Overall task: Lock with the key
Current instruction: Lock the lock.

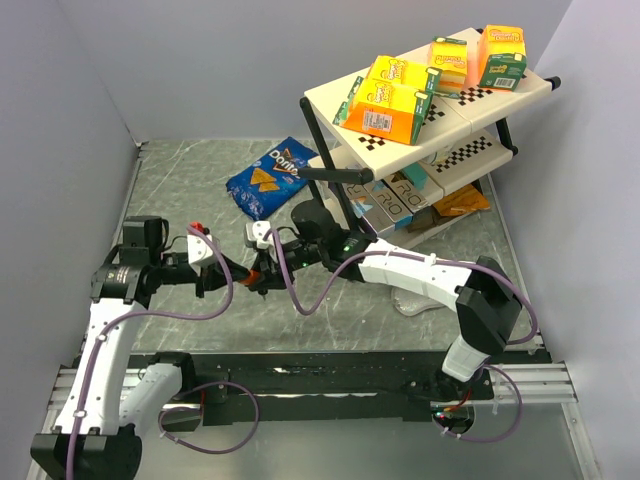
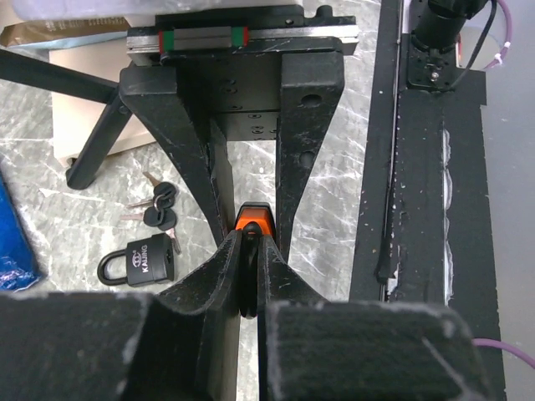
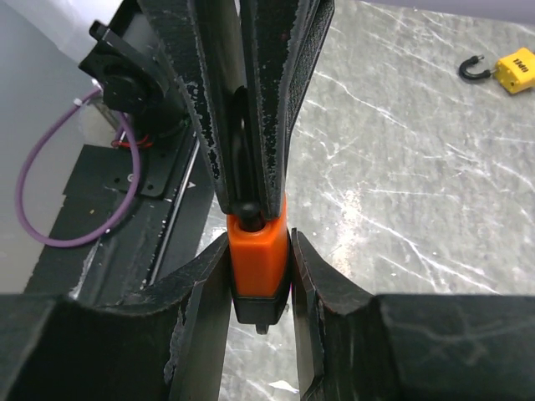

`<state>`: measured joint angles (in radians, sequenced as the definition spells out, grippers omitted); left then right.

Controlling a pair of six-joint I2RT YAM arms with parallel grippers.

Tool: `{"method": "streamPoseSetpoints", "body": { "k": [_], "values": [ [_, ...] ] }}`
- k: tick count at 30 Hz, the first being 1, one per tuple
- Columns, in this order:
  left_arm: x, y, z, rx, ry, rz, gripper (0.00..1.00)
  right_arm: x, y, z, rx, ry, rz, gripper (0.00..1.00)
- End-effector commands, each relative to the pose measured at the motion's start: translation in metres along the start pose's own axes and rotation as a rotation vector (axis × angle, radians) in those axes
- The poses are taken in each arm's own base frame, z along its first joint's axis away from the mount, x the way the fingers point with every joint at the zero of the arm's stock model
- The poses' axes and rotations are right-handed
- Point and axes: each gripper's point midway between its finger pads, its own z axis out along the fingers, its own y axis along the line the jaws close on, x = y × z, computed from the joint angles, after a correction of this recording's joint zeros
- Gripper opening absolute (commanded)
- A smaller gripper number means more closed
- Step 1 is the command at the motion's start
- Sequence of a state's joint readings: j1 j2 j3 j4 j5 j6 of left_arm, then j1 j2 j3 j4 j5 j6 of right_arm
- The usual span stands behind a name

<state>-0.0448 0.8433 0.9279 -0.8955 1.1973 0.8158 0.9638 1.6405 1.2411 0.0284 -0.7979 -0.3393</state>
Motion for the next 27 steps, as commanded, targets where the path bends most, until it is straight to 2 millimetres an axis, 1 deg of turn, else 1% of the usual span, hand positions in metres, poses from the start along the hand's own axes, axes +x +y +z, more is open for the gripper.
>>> {"method": "streamPoseSetpoints", "body": {
  "k": [1,2,6,8,9,11,12,13,14,15,17,18,19,22,24,25,26,27],
  "values": [
    [0.002,-0.009,0.004,0.056,-0.002,-0.032,0.01,-0.117,0.009,-0.007,-0.031,-0.309,-0.251,0.00],
    [0.002,-0.008,0.002,0.049,0.000,-0.034,0.01,-0.112,0.002,-0.011,-0.017,-0.293,-0.231,0.00],
    [-0.003,-0.002,-0.006,-0.002,-0.012,-0.040,0.01,-0.100,-0.005,-0.023,0.010,-0.255,-0.203,0.00],
    [-0.013,0.010,-0.012,-0.045,-0.051,-0.034,0.01,-0.094,-0.005,-0.027,0.011,-0.237,-0.186,0.00],
    [-0.019,0.011,-0.013,-0.051,-0.069,-0.077,0.01,-0.089,-0.004,-0.029,0.008,-0.223,-0.161,0.00],
    [-0.035,0.017,-0.018,-0.068,-0.119,-0.081,0.01,-0.085,-0.003,-0.031,0.008,-0.210,-0.129,0.18],
    [-0.047,0.025,-0.021,-0.086,-0.150,-0.092,0.01,-0.083,-0.005,-0.034,0.013,-0.199,-0.089,0.34],
    [-0.052,0.030,-0.024,-0.106,-0.166,-0.101,0.01,-0.081,-0.005,-0.035,0.012,-0.197,-0.066,0.42],
    [-0.060,0.029,-0.027,-0.113,-0.184,-0.096,0.01,-0.081,-0.006,-0.037,0.013,-0.195,-0.045,0.50],
    [-0.071,0.034,-0.030,-0.127,-0.208,-0.091,0.01,-0.080,-0.004,-0.039,0.006,-0.188,0.000,0.67],
    [-0.079,0.030,-0.032,-0.140,-0.228,-0.104,0.01,-0.076,-0.006,-0.042,0.000,-0.181,0.032,0.79],
    [-0.085,0.030,-0.033,-0.145,-0.239,-0.075,0.01,-0.075,-0.006,-0.043,-0.002,-0.181,0.041,0.85],
    [-0.086,0.029,-0.033,-0.144,-0.244,-0.079,0.01,-0.073,-0.008,-0.045,0.005,-0.174,0.054,0.87],
    [-0.089,0.022,-0.034,-0.137,-0.244,-0.084,0.01,-0.075,-0.012,-0.046,-0.001,-0.176,0.068,0.89],
    [-0.090,0.019,-0.034,-0.130,-0.243,-0.074,0.01,-0.082,-0.015,-0.045,-0.014,-0.190,0.089,0.91],
    [-0.089,0.017,-0.034,-0.122,-0.242,-0.079,0.01,-0.085,-0.012,-0.046,-0.047,-0.197,0.089,0.92],
    [-0.091,0.016,-0.034,-0.118,-0.244,-0.071,0.01,-0.090,-0.013,-0.044,-0.062,-0.207,0.078,0.96],
    [-0.091,0.015,-0.034,-0.115,-0.247,-0.077,0.01,-0.093,-0.012,-0.044,-0.073,-0.214,0.072,0.97]
  ]
}}
